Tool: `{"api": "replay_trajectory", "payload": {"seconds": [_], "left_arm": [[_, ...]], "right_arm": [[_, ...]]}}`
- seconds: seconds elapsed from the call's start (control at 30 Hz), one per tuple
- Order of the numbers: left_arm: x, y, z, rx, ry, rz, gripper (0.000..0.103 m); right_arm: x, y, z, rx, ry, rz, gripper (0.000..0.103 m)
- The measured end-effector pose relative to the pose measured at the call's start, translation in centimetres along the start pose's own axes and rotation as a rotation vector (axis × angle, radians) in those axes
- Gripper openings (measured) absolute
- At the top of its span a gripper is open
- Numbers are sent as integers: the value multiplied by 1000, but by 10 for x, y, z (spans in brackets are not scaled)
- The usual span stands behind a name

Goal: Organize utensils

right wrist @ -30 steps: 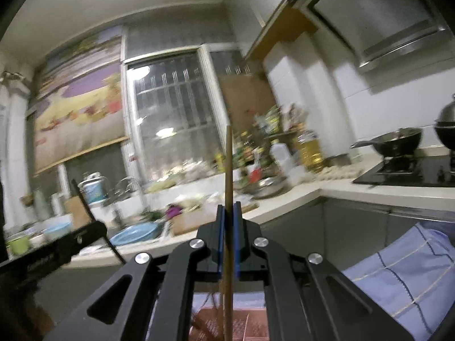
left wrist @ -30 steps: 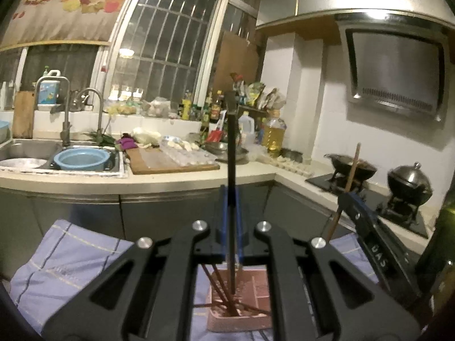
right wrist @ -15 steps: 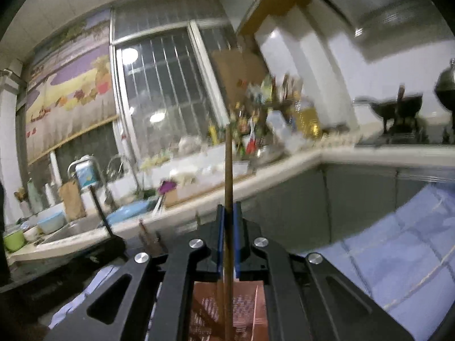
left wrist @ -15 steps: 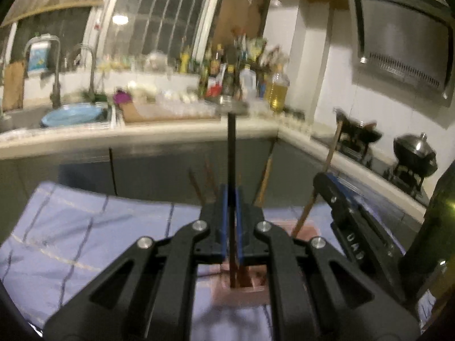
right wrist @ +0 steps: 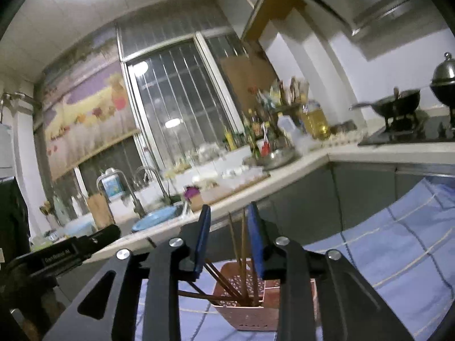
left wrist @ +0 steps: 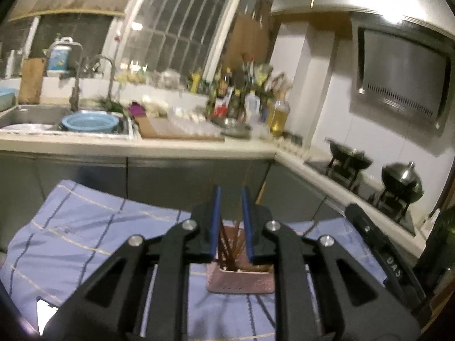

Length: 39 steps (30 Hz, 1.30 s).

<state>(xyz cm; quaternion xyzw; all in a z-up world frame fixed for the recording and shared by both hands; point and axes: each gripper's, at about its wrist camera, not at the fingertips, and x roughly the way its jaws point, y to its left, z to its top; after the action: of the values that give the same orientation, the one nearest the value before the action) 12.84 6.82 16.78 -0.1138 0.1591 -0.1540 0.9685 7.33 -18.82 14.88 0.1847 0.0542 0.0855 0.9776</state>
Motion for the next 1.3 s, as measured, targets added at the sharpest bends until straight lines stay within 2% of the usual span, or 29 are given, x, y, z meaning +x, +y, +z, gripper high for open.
{"api": "replay_trajectory", "payload": {"seconds": [0.1,0.17,0.23,0.3,0.33,0.37,0.47,0.5,0.57,0.6,0.77,0.8,0.87,0.97,1.07,1.2,1.23,1.3], "left_arm": [[-36,0,-8,1,-47,1,14],[-58,1,-25,18,-55,14,14],[-69,4,-47,44,-38,31,14],[-68,6,-84,87,39,73,14],[-64,7,-98,100,81,83,14],[-54,9,-122,116,162,99,14],[-24,16,-181,121,372,146,14],[-19,17,-194,119,416,153,14],[-11,19,-216,113,484,166,14],[-8,19,-224,103,514,160,14],[-5,13,-229,109,535,149,14],[-4,13,-228,108,534,148,14],[-4,12,-227,105,533,144,14],[3,14,-229,98,539,139,14],[5,13,-229,94,543,140,14],[2,18,-225,84,533,144,14],[1,20,-224,81,527,145,14],[0,22,-220,76,517,148,14]], "right_arm": [[-31,-3,0,0,-21,3,30],[-57,-10,-10,0,-19,-11,30],[-75,-19,-25,0,3,-36,30],[-89,-32,-48,-7,55,-76,30],[-91,-41,-66,-10,128,-108,30],[-88,-48,-78,-8,183,-121,30],[-69,-71,-126,5,439,-170,30],[-58,-77,-145,3,559,-179,30],[-47,-82,-166,-16,685,-182,30],[-46,-82,-171,-23,708,-181,30],[-49,-68,-187,-136,770,-165,28],[-52,-64,-189,-175,767,-169,26],[-58,-61,-195,-227,771,-175,7],[-63,-56,-198,-259,783,-154,5],[-70,-46,-202,-310,794,-53,5],[-80,-12,-217,-570,785,105,5],[-83,-4,-221,-654,781,126,5],[-82,-1,-224,-722,780,96,5]]}}
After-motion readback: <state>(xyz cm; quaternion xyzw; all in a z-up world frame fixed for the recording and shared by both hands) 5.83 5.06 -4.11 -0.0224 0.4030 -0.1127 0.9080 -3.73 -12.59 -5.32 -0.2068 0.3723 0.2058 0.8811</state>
